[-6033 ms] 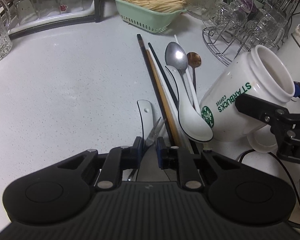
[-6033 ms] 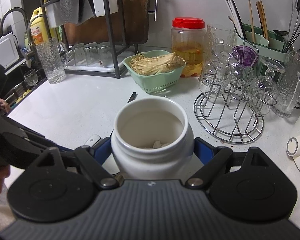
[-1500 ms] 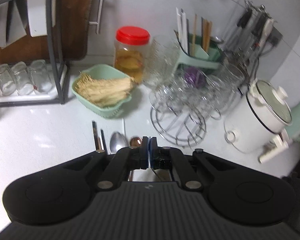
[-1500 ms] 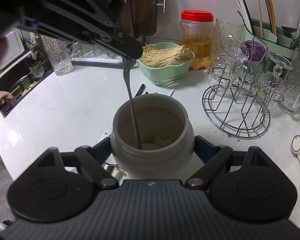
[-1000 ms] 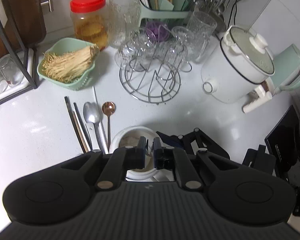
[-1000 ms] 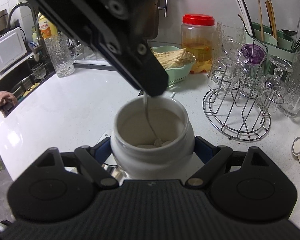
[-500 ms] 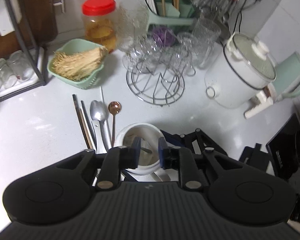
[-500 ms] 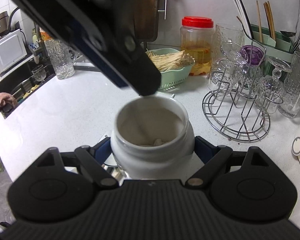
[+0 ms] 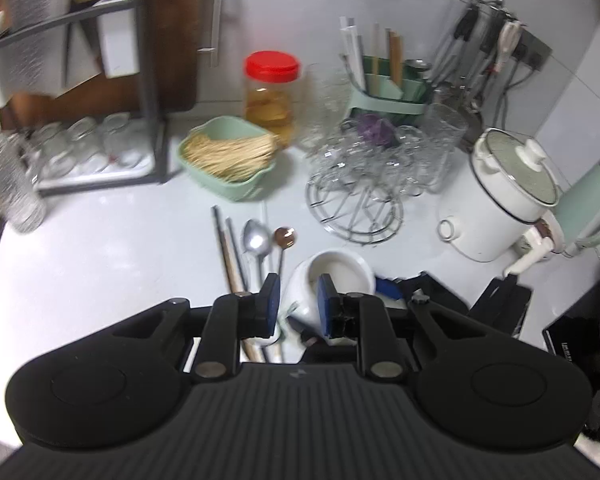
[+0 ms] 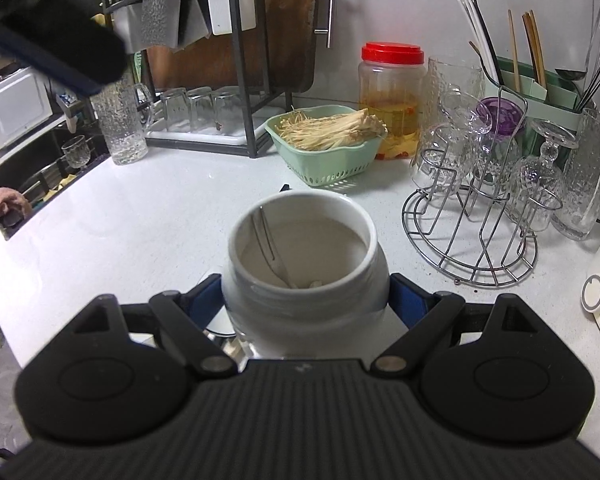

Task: Organize utensils
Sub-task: 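Withdraw the left tool from the mug toward the white ceramic spoon, then grasp the white ceramic spoon handle with the left tool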

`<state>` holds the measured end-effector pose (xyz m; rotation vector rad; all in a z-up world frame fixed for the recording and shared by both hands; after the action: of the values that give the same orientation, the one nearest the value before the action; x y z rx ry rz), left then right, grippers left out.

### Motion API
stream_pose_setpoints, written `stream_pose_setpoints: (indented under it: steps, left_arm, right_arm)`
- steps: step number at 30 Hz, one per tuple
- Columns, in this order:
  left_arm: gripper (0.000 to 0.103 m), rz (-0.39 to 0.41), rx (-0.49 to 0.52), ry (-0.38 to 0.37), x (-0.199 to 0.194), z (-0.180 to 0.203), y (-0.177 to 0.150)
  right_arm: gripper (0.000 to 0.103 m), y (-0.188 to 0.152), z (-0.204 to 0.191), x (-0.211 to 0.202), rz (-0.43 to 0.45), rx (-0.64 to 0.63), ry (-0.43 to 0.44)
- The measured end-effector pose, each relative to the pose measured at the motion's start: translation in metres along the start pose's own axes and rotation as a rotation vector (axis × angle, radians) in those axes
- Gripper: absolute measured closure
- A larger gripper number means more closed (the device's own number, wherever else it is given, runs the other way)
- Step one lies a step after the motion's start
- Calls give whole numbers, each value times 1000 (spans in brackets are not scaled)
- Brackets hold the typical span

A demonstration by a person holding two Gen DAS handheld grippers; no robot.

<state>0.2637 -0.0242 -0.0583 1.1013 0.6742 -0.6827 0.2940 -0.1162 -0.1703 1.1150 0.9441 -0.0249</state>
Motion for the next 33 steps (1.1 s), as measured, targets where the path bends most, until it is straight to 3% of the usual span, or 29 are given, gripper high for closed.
stream_pose_setpoints:
  steps: [5,11,16,20,26,33]
  left_arm:
    - [79,19,-60,35,-9,-27,-12]
    - [68,14,-96,39,-9,-50,-34]
    - [68,-32,-90,42,10,-68,-55]
    - [68,-120,-103,3,35,-90,-72]
    - [68,-173,-136,-59,63,-124,-84]
    - [68,-193,-153,-132,94,-139,-72]
  right_arm:
    - [13,1,-2,0,0,16,-21]
    - [13,-1,-3,-2,-12,51,-48]
    - [13,-2,-4,-5,-31,58,-56]
    - [13,-2,-3,-5,-56,85,-80]
    - [13,0,-5,-4,-91,116,-115]
    - [13,1,-6,-3,-115,151,-157]
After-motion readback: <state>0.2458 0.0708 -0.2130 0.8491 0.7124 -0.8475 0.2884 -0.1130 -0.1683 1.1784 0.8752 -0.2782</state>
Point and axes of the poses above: each gripper's, at about its wrist camera, not at the fingertips, and x roughly the way its jaws point, z to its right, y to its top, the point moved 7 cm from there along x, roughly the way its jaws point, and after that the axes turned 13 degrees about -x, right-handed, at the moved point
